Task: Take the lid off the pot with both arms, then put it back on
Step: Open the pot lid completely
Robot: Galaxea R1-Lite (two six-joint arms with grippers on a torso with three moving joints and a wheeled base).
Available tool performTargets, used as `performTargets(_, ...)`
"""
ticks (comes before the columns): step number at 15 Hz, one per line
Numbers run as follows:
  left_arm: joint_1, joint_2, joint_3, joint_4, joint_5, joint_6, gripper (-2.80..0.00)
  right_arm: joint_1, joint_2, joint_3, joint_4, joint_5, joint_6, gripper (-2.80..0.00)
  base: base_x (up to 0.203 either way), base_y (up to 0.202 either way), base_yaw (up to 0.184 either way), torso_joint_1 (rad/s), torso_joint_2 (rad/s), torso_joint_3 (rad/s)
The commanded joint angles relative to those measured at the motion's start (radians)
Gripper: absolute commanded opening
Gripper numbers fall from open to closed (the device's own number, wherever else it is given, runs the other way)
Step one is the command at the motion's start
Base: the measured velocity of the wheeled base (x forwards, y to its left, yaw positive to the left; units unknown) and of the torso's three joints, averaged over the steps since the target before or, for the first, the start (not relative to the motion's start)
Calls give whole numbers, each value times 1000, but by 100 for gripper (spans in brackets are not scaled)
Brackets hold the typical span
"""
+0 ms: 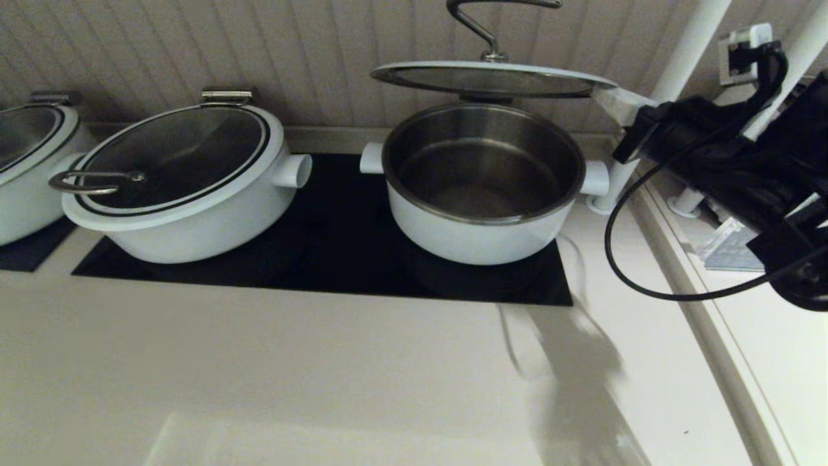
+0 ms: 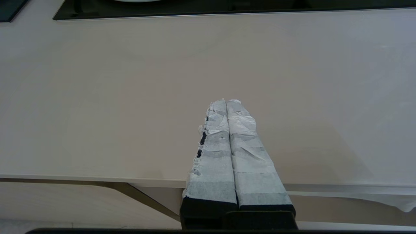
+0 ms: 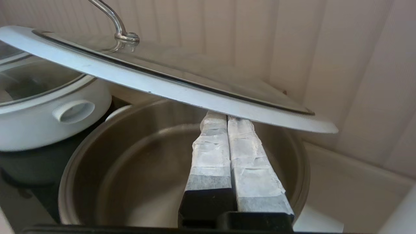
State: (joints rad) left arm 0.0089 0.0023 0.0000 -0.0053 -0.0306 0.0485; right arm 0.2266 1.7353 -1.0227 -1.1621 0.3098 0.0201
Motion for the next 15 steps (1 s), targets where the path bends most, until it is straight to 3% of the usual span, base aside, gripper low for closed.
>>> performTargets(1, 0, -2, 0, -1, 0, 1, -280, 0, 9, -20, -7, 3, 0, -280, 0, 0, 0, 0, 0, 0)
performTargets(15, 0, -1, 0, -1, 0, 1, -280, -4, -8, -99, -8, 2, 0, -280, 0, 0, 0, 0, 0, 0)
